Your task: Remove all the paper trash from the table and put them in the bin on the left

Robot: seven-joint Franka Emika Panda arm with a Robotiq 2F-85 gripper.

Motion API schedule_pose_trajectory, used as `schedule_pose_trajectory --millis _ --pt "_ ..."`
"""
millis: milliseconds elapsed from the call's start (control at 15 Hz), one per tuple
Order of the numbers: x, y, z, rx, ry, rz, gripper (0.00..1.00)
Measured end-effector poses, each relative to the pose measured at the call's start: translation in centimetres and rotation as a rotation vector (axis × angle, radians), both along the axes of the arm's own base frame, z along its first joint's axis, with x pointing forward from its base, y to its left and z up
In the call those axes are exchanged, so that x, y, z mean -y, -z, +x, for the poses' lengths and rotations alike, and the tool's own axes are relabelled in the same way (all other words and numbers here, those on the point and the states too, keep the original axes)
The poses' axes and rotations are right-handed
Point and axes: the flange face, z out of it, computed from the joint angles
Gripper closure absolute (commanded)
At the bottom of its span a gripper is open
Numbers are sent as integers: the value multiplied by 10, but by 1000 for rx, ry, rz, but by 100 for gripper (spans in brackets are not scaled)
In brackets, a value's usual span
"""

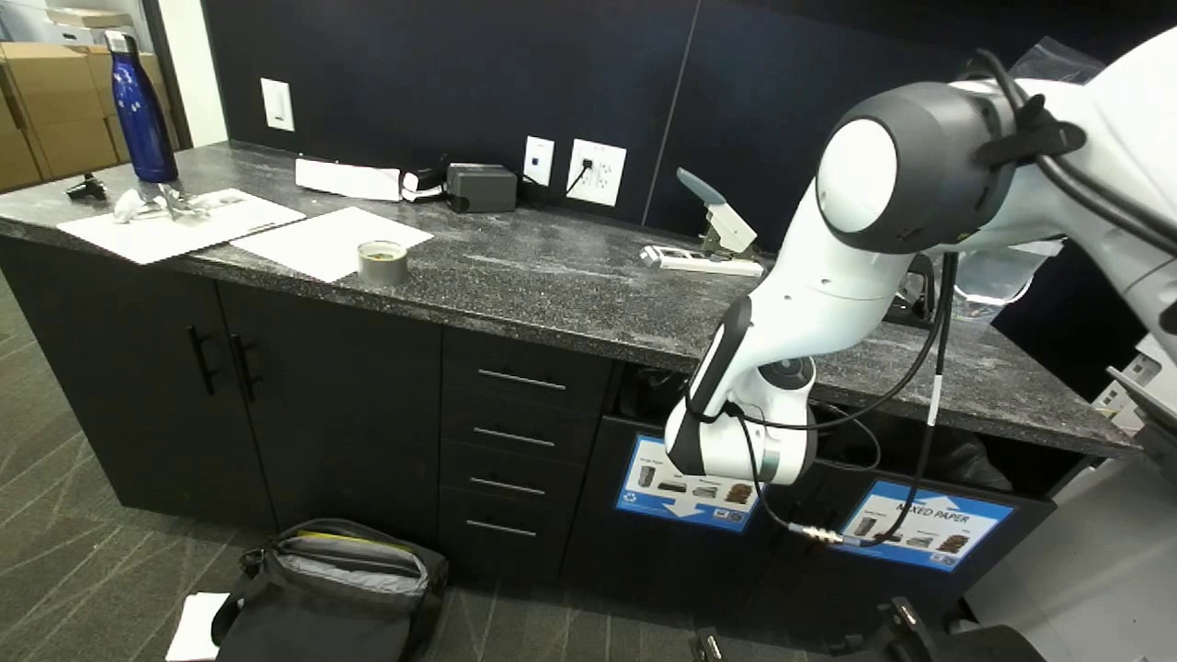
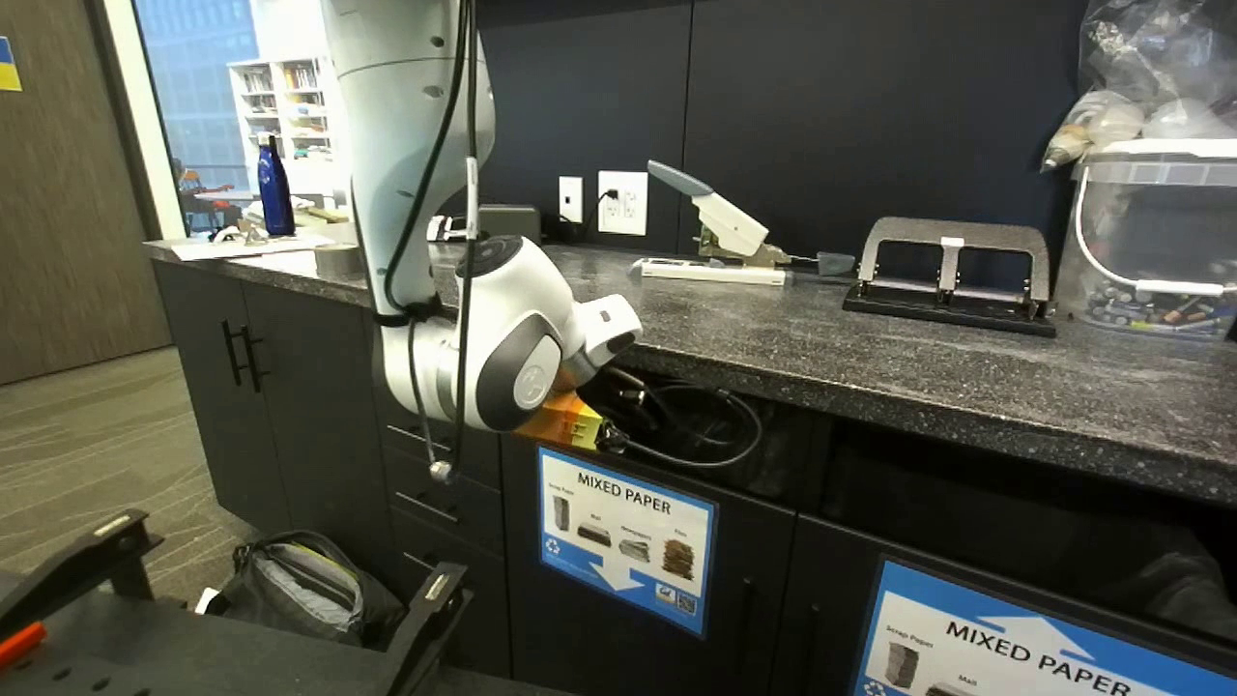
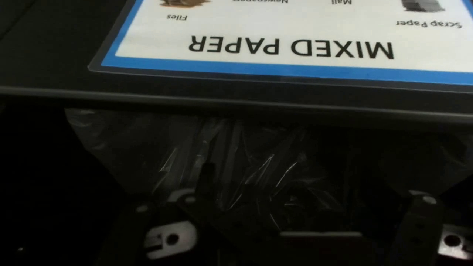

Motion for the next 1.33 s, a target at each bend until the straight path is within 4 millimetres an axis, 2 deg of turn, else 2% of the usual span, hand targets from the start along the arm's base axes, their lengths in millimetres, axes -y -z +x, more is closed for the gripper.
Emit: schedule_pose_trajectory --millis 333,467,667,800,1067,1333 --pt "-28 -29 -41 -155 -54 74 0" --pt "-30 -44 -59 -265 -72 109 0" --pt "-20 -79 -76 -393 -79 134 0" --pt "-9 -109 -81 -463 -94 126 0" --pt "3 -181 -81 -589 -228 61 0" --pt "-3 -261 -85 -644 -347 22 0"
